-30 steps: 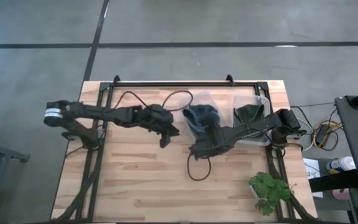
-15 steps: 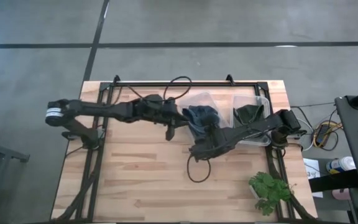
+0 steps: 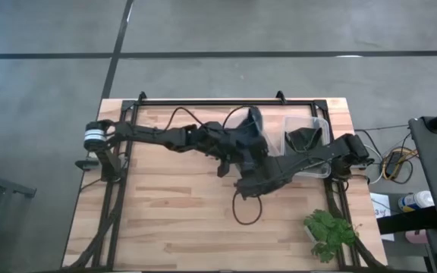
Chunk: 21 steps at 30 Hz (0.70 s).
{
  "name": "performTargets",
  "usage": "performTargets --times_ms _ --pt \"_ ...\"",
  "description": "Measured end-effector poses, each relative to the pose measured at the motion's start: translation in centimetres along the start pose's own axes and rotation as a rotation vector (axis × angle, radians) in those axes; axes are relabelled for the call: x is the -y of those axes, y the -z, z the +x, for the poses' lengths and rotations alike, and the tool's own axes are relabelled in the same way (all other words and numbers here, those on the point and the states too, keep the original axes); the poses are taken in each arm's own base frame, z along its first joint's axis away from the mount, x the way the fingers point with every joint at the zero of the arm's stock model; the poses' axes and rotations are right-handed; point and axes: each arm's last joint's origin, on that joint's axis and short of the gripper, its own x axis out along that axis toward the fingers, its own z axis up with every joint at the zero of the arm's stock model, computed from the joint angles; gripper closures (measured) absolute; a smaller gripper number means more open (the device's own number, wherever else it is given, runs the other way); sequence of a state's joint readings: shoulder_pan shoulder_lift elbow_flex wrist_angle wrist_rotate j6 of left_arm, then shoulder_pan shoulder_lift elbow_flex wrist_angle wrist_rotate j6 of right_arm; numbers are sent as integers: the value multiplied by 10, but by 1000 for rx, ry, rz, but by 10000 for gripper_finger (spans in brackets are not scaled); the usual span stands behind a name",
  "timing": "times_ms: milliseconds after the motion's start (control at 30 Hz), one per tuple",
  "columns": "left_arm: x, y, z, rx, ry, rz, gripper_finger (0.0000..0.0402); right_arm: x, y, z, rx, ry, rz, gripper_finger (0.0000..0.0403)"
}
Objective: Pick & Place hat
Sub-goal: Put the blue cap into the left transparent bin
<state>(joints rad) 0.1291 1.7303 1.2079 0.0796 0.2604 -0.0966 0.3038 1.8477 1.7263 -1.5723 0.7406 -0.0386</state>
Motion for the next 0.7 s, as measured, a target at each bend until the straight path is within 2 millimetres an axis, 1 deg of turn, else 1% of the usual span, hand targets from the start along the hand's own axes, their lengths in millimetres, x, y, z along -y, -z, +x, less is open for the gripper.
performTargets --times_ms 133,200,267,333,433,500,600,700 --pt "0 2 1 -18 -2 13 328 8 2 -17 66 -34 100 217" --pt "1 2 -3 -35 -6 8 328 13 5 -23 94 -94 178 214" --pt "3 -2 -11 -33 -9 9 328 16 6 -25 100 -137 267 215" --pt "6 -10 -20 -7 -22 16 328 17 6 -22 88 -147 318 218" --pt "9 -20 -33 41 -38 34 328 15 4 -9 58 -162 332 224" --pt "10 -23 -36 53 -46 55 328 12 3 0 33 -210 333 230" --pt "11 -24 -37 55 -48 58 328 7 2 9 10 -252 332 235" --pt "10 -20 -33 42 -45 56 328 6 1 10 12 -252 330 234"
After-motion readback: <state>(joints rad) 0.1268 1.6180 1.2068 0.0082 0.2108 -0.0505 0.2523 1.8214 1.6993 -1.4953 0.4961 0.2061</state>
